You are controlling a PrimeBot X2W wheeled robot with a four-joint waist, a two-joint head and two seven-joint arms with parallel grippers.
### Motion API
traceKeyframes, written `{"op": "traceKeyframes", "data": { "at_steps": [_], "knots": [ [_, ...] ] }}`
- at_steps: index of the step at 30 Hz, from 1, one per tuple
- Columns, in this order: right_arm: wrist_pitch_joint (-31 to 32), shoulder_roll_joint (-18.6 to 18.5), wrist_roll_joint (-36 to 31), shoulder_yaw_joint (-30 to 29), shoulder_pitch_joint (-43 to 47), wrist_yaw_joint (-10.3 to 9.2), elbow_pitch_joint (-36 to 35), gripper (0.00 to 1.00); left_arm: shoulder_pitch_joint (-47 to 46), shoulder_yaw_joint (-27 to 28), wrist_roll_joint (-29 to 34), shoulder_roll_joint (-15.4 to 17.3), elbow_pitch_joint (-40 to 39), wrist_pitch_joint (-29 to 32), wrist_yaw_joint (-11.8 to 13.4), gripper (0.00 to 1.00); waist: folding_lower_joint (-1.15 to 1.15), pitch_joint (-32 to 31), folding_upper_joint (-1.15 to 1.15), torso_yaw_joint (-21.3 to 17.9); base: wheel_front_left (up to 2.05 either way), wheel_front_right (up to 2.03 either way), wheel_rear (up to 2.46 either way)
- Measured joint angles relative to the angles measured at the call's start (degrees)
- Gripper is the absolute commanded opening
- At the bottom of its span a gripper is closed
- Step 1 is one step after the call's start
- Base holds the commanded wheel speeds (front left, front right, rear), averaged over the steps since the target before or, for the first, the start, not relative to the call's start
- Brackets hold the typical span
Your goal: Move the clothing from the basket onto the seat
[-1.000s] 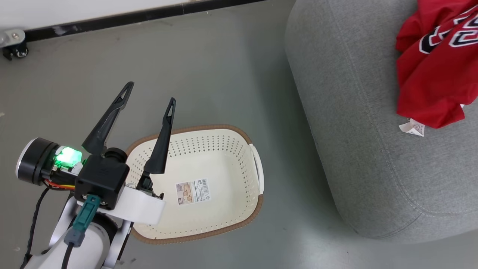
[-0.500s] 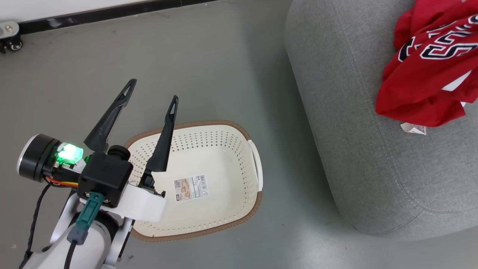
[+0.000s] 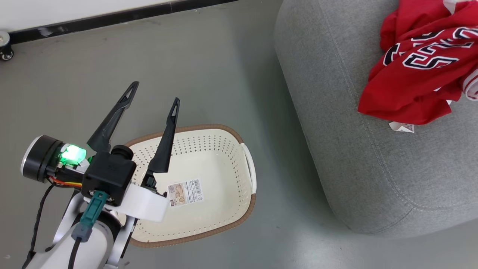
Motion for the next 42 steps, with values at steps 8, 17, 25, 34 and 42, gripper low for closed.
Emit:
{"op": "traceKeyframes", "data": {
  "at_steps": [8,17,25,34,42],
  "knots": [
    [-0.58,0.33,1.3,2.0,0.12,0.0,0.56,1.0,0.01,-0.08,-0.08,-0.47,0.34,-0.02,0.03,1.0,0.0,-0.5,0.0,-0.71,0.0,0.0,0.0],
    [-0.59,0.88,4.15,5.73,3.54,0.0,-0.89,1.0,0.07,0.05,-0.59,-1.53,1.09,-0.7,0.37,1.0,0.0,-1.2,0.0,-1.86,0.0,0.0,0.0],
    [-2.04,-0.67,6.78,7.72,7.0,0.0,-3.92,1.0,0.33,0.37,-1.11,-2.1,2.08,-2.09,1.24,1.0,0.0,-2.21,0.0,-3.34,0.0,0.0,0.0],
    [-2.52,-2.16,8.46,10.8,11.21,0.0,-8.87,1.0,1.63,1.31,-2.14,-2.4,3.07,-3.63,2.01,1.0,0.0,-3.81,0.0,-4.8,0.0,0.0,0.0],
    [-3.15,-4.54,10.27,12.36,13.01,0.0,-14.45,1.0,3.06,2.24,-2.97,-2.66,3.83,-5.12,2.82,1.0,0.0,-5.59,0.0,-5.17,0.0,0.0,0.0]
  ]
}}
